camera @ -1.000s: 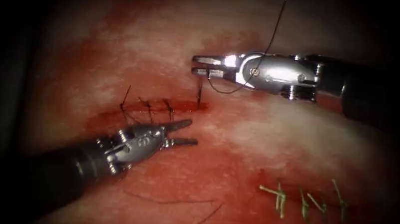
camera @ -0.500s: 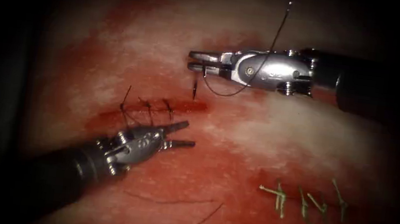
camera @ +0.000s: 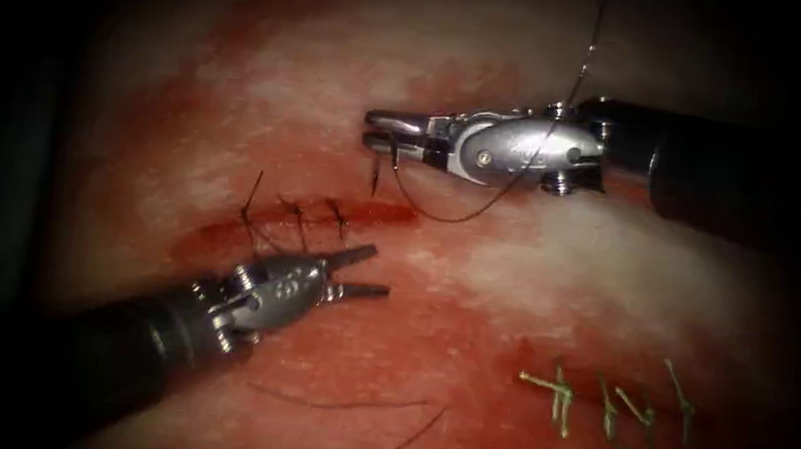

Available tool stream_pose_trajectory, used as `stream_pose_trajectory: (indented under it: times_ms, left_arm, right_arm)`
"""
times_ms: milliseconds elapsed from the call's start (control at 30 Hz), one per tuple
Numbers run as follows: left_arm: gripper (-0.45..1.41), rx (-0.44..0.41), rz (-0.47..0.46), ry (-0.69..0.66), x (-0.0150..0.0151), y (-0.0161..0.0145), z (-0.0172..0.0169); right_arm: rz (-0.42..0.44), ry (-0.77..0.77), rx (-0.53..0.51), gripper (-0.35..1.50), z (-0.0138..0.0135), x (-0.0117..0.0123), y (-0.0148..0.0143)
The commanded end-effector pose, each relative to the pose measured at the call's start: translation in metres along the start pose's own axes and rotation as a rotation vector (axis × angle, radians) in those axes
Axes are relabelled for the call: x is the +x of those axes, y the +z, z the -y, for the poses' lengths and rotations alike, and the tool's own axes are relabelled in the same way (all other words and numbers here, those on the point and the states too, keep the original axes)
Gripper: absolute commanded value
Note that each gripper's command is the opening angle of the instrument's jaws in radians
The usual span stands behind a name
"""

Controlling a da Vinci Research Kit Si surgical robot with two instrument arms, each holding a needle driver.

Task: Wound Closure

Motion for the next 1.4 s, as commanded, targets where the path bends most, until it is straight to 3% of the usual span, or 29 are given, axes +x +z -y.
stream_pose_trajectory:
  times_ms: [33,700,900,1067,1400]
  left_arm:
    - [0.14,0.0,-0.001,0.0,0.0001,0.0008,0.0001]
    - [0.17,-0.001,0.0,0.005,0.0,0.0004,0.0002]
    - [0.17,-0.001,0.001,0.005,0.0,0.0003,0.0003]
    - [0.17,0.0,0.001,-0.001,-0.0001,0.0004,0.0005]
    - [0.17,-0.004,0.01,-0.009,-0.0004,0.0005,0.0006]
  right_arm:
    - [-0.003,-0.01,-0.002,-0.35,-0.0001,-0.0004,0.0009]
    - [-0.017,-0.076,0.015,-0.35,0.0023,-0.0018,0.0007]
    - [-0.042,-0.121,0.031,-0.35,0.0044,-0.0017,0.0003]
    - [-0.081,-0.233,0.052,-0.35,0.0086,-0.0023,-0.0004]
    - [-0.046,-0.251,0.086,-0.35,0.0105,-0.0044,-0.0011]
